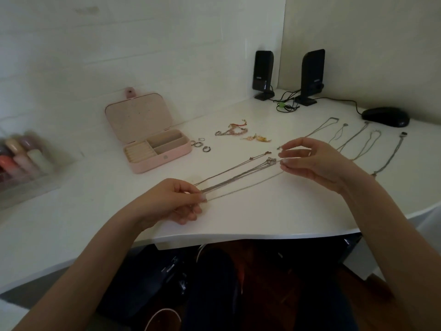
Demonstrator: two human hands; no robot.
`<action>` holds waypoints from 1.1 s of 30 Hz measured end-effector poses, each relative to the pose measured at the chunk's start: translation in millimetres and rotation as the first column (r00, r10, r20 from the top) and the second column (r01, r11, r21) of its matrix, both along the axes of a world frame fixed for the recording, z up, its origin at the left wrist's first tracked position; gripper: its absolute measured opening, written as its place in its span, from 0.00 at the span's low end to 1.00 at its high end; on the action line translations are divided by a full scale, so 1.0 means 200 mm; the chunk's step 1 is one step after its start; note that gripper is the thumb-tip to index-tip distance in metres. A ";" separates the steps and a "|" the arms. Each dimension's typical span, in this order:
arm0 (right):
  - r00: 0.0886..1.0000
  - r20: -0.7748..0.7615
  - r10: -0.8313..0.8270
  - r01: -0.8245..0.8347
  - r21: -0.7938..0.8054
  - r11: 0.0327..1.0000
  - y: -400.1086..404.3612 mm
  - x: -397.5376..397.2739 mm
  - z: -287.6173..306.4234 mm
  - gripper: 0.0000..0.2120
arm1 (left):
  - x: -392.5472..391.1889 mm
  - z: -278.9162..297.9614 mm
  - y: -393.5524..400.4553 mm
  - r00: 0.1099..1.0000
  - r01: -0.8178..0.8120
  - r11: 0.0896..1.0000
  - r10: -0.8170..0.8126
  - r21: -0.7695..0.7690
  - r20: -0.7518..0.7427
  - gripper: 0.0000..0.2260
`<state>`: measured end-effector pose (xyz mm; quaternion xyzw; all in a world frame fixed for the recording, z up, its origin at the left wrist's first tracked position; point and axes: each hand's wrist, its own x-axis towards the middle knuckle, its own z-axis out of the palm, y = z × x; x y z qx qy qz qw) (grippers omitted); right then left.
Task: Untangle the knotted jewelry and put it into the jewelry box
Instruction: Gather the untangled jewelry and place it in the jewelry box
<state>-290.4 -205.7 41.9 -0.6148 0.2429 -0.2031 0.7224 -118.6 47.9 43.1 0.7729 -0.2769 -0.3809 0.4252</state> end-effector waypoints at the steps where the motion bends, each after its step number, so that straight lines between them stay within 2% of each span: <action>1: 0.999 -0.036 -0.032 0.030 -0.059 0.998 -0.01 0.00 -0.01 0.13 | 0.00 0.00 0.00 1.000 0.004 1.000 -0.004 0.028 0.007 0.06; 7: 0.974 -0.171 -0.151 0.085 -0.343 0.936 -0.03 0.00 -0.05 0.12 | 0.00 -0.01 -0.01 0.999 -0.022 0.999 0.023 0.043 -0.034 0.04; 10: 0.962 -0.191 -0.194 0.098 -0.423 0.901 -0.03 0.00 -0.06 0.10 | -0.01 0.00 -0.01 0.999 -0.019 0.999 0.020 0.034 -0.043 0.03; 15: 0.925 -0.234 -0.298 0.091 -0.626 0.775 -0.04 0.01 -0.08 0.10 | -0.07 0.00 -0.04 0.994 -0.061 0.997 0.057 0.044 0.090 0.05; 22: 0.919 -0.195 -0.343 0.091 -0.740 0.667 -0.04 0.02 -0.11 0.09 | -0.09 -0.03 -0.06 0.966 -0.069 0.993 0.042 0.099 0.256 0.04; 25: 0.921 -0.212 -0.328 0.056 -0.758 0.649 -0.04 0.03 -0.12 0.08 | -0.08 -0.03 -0.07 0.951 -0.057 0.991 0.017 0.120 0.310 0.04; 27: 0.923 -0.168 -0.345 0.100 -0.763 0.639 -0.05 0.02 -0.12 0.05 | -0.08 -0.03 -0.07 0.939 -0.058 0.991 0.014 0.117 0.345 0.05; 29: 0.917 -0.090 -0.389 0.192 -0.754 0.628 -0.06 0.01 -0.12 0.03 | -0.08 -0.04 -0.07 0.890 -0.104 0.994 0.084 0.021 0.448 0.05; 31: 0.916 -0.069 -0.396 0.210 -0.758 0.618 -0.07 0.01 -0.11 0.02 | -0.08 -0.06 -0.06 0.806 -0.116 0.979 0.190 -0.165 0.560 0.04; 33: 0.925 -0.124 -0.359 0.133 -0.778 0.614 -0.07 0.01 -0.13 0.03 | -0.09 -0.07 -0.05 0.749 0.051 0.971 0.118 -0.234 0.652 0.04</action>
